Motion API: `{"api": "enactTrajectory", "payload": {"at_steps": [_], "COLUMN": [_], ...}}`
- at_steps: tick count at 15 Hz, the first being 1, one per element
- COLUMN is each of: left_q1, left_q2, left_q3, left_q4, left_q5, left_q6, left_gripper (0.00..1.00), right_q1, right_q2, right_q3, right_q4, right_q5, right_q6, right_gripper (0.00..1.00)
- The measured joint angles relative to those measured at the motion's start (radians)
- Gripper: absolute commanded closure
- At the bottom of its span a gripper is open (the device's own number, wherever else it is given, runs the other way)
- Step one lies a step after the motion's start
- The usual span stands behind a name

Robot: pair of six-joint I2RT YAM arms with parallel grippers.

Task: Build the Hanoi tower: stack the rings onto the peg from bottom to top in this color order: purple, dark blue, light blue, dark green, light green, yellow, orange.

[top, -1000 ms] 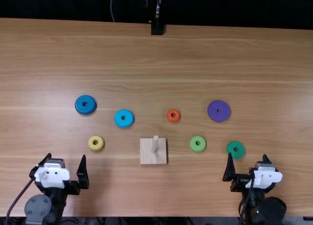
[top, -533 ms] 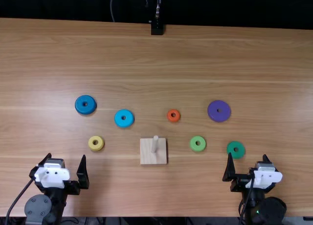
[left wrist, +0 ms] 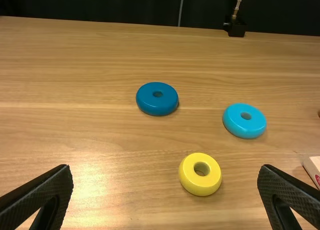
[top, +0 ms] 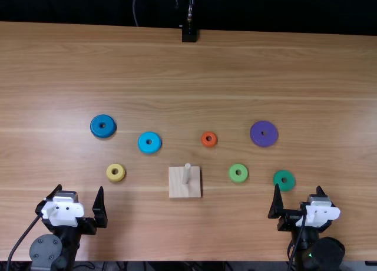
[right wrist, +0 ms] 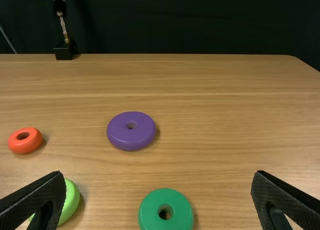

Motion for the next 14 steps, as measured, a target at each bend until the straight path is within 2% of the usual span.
{"api": "enactTrajectory", "payload": {"at_steps": [9, 11, 13, 14], "left_q1": [0.0, 0.0, 0.0, 0.0], "left_q2": [0.0, 0.0, 0.0, 0.0], "left_q3": [0.0, 0.0, 0.0, 0.0], "left_q4": [0.001, 0.0, 0.0, 0.0], "left_q5": [0.0, 0.0, 0.0, 0.0], "left_q6": [0.0, 0.0, 0.0, 0.0], "left_gripper": [0.0, 0.0, 0.0, 0.0], "right_q1": [0.0, 0.0, 0.0, 0.001], "right_q2": [0.0, 0.0, 0.018, 0.044], "right_q3": [0.002, 0.051, 0.158, 0.202], "right_q4": [0.007, -0.056, -0.047, -0.04], "right_q5": [0.001, 0.012, 0.019, 0.031], "right_q6": [0.003, 0.002, 0.001, 0.0], "right_gripper": [0.0, 0.0, 0.0, 0.0]}}
